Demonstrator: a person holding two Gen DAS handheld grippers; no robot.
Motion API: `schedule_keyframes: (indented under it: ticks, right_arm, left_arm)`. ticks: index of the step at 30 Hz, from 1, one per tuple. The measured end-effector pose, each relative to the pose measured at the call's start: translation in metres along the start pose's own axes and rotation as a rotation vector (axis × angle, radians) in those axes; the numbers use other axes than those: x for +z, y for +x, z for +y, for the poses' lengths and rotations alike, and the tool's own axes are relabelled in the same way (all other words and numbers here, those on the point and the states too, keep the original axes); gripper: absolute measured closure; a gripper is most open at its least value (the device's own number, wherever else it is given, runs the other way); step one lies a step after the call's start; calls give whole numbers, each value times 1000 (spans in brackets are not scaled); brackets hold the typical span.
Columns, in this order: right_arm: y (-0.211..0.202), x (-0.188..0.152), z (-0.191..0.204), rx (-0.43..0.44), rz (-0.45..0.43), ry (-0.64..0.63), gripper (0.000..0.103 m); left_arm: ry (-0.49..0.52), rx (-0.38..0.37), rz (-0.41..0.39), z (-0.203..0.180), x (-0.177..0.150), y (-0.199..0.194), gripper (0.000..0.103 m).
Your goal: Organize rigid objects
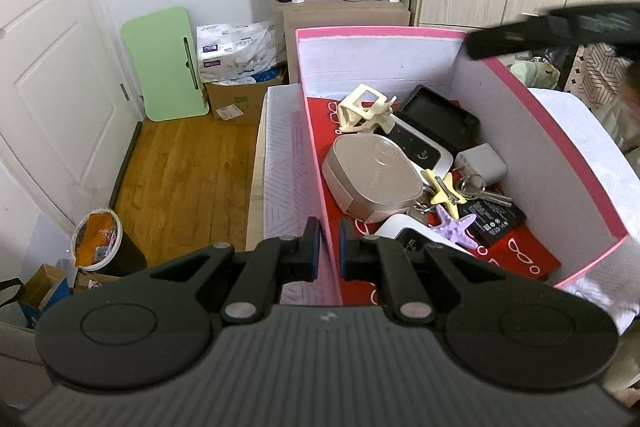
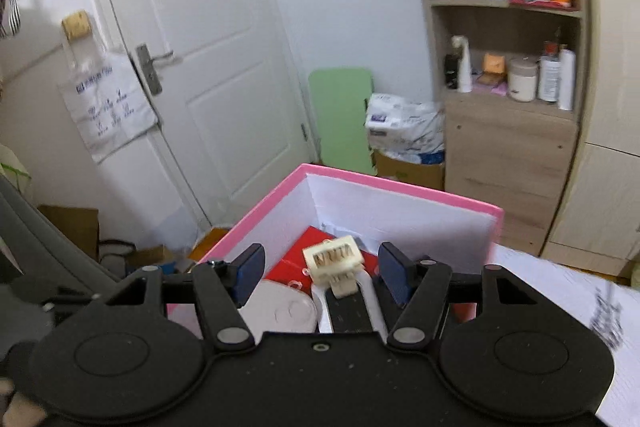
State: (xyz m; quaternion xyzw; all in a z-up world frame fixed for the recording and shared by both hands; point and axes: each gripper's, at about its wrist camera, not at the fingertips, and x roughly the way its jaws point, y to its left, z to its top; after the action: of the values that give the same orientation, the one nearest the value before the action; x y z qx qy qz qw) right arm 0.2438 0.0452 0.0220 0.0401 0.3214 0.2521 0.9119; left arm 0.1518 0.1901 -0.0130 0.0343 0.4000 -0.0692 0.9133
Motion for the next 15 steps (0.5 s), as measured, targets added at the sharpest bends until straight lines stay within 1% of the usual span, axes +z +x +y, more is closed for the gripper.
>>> schedule_keyframes:
  ticks: [6,9,15]
  right_arm:
    - [-41,-30,-11,-46,-34,58,34]
    - [-53,-41,-15,-72,-40,81,34]
    - [-71,-53,-16,-93,-64,92,34]
  left_arm:
    - [7,14,-3,-2,0,1,94]
    - [16,36,-5,-4,0,0,94]
    - [-15,42,-12,-2,-2,-11,93]
